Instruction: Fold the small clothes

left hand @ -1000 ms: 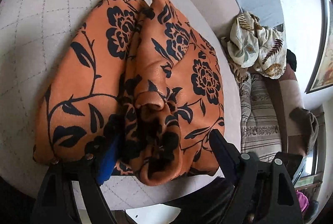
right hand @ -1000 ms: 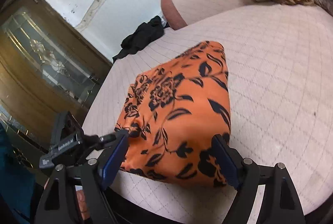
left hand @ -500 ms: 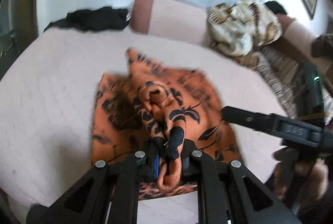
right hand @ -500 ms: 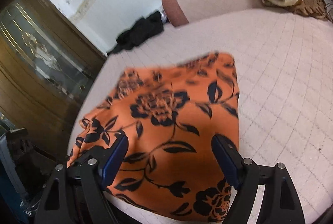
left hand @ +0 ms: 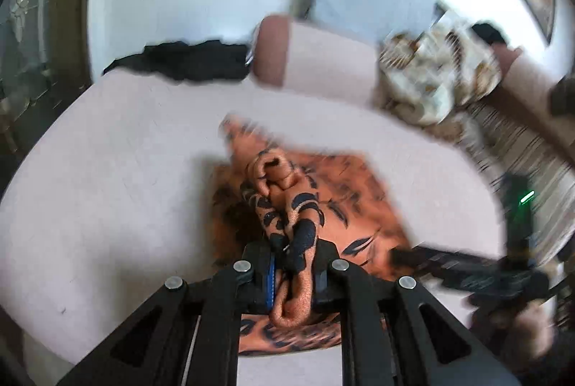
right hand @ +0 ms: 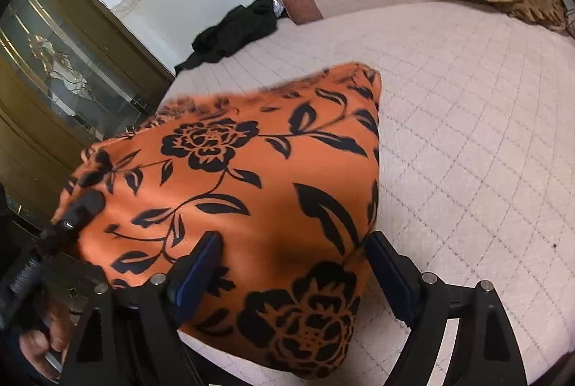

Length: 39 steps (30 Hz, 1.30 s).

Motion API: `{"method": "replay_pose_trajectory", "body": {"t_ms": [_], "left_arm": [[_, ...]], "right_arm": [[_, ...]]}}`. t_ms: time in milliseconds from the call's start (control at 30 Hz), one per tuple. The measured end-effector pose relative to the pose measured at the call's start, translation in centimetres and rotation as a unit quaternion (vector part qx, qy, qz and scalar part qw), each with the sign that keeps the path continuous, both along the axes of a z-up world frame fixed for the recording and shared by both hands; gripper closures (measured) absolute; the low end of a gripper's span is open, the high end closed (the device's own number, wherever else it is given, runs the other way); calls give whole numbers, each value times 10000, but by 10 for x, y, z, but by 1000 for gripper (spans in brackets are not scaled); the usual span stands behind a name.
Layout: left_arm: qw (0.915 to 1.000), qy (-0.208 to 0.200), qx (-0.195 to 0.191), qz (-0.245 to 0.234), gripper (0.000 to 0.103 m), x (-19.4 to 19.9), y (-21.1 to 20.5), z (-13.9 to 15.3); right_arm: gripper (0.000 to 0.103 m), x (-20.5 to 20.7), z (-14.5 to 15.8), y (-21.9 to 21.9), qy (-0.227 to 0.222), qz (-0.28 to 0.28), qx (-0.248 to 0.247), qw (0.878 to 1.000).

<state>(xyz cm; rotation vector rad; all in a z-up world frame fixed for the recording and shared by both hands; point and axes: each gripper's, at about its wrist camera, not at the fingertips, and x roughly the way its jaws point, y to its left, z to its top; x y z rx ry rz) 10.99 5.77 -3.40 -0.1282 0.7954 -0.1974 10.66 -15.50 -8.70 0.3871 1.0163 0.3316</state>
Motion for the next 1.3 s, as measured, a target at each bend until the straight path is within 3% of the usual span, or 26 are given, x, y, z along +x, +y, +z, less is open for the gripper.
{"method": "replay_pose_trajectory", "body": {"t_ms": [100,167,400,467,533,667,767,833,1000,1133,1233,1300], "left_arm": [[9876,1527,-314,194,89,27,22,-85],[9869,1439,-682,255,89,25,33,-90],[9849,1431,-932,294,88,17,42,-78],[9862,1402,-829,305,87,14,40,-84],[9806,1622,-1049,344,87,15,38,-98],[9798,1603,-1139,348,87,18,36,-87],[9714,1764,-1541,380,86,20,48,-102],[9673,1827,-1713,410,86,18,54,-99],[9678,1871,-1648,345,86,17,53,-100],[9632,1950,-1825,299,85,18,60,-100],[9524,2060,-2224,328,85,13,75,-104],[9348,2297,-2680,393,83,9,88,-110]], "right_arm": [[17,-2,-7,1,91,-12,-40,9999],[17,-5,-8,4,86,46,-96,9999],[17,-9,-8,-2,92,-29,-39,9999],[17,-9,-10,-5,117,-43,-19,9999],[17,-6,-17,-11,249,-90,38,9996],[17,-10,-19,-20,253,-137,197,9994],[17,-14,-20,-27,269,-174,280,9991],[17,-18,-20,-32,274,-208,391,9986],[17,-25,-26,-43,328,-243,694,9968],[17,-26,-38,-54,574,-291,1377,9884],[17,-26,-45,-60,670,-353,1586,9844],[17,-28,-51,-63,707,-397,1705,9820]]}}
